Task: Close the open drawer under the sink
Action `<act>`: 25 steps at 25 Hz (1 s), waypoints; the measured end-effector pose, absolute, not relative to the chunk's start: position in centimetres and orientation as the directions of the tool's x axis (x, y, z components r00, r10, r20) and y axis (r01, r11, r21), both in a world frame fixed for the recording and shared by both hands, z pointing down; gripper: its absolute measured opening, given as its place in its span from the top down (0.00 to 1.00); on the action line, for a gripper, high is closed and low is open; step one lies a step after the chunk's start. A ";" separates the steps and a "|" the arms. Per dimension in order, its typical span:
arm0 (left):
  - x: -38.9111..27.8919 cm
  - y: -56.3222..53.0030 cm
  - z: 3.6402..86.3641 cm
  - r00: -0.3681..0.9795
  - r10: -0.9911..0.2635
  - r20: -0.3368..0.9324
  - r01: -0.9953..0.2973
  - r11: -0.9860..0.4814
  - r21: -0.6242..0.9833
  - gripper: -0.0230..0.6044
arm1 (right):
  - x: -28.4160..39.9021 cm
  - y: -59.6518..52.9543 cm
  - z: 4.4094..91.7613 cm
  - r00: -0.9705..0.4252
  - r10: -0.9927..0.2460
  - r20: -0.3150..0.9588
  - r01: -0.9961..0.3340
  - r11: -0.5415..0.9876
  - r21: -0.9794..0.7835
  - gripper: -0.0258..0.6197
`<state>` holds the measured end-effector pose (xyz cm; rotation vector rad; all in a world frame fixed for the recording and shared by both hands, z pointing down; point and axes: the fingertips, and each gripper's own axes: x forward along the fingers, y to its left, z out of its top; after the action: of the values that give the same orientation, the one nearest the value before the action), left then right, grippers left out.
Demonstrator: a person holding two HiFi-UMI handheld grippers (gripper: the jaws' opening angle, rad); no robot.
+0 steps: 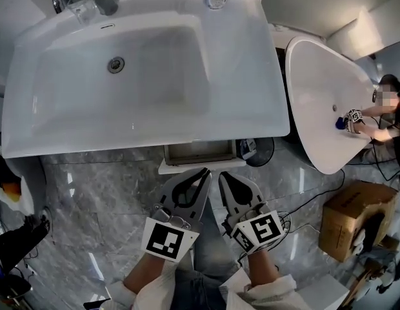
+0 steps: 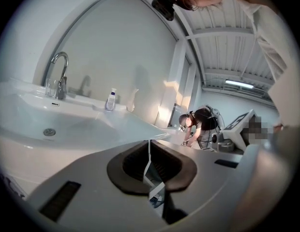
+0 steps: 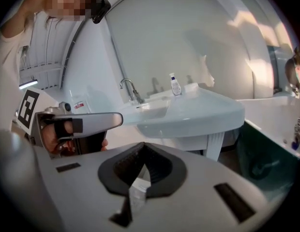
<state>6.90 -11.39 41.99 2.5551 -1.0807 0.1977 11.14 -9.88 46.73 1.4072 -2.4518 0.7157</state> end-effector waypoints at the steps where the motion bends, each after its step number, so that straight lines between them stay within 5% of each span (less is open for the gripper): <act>1: 6.9 -11.4 42.8 0.696 -0.666 0.268 -0.718 -0.640 0.275 0.92 | 11.1 -10.0 47.5 -0.510 -0.750 0.421 -0.859 0.416 -0.299 0.94; 25: 6.6 -6.7 58.6 0.688 -0.582 0.435 -0.707 -0.672 0.219 0.92 | 12.5 -7.0 63.6 -0.435 -0.710 0.554 -0.900 0.317 -0.300 0.94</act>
<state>6.56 -6.71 58.55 2.5291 -1.0080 0.4688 12.49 -7.05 63.64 1.4434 -2.2685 0.8338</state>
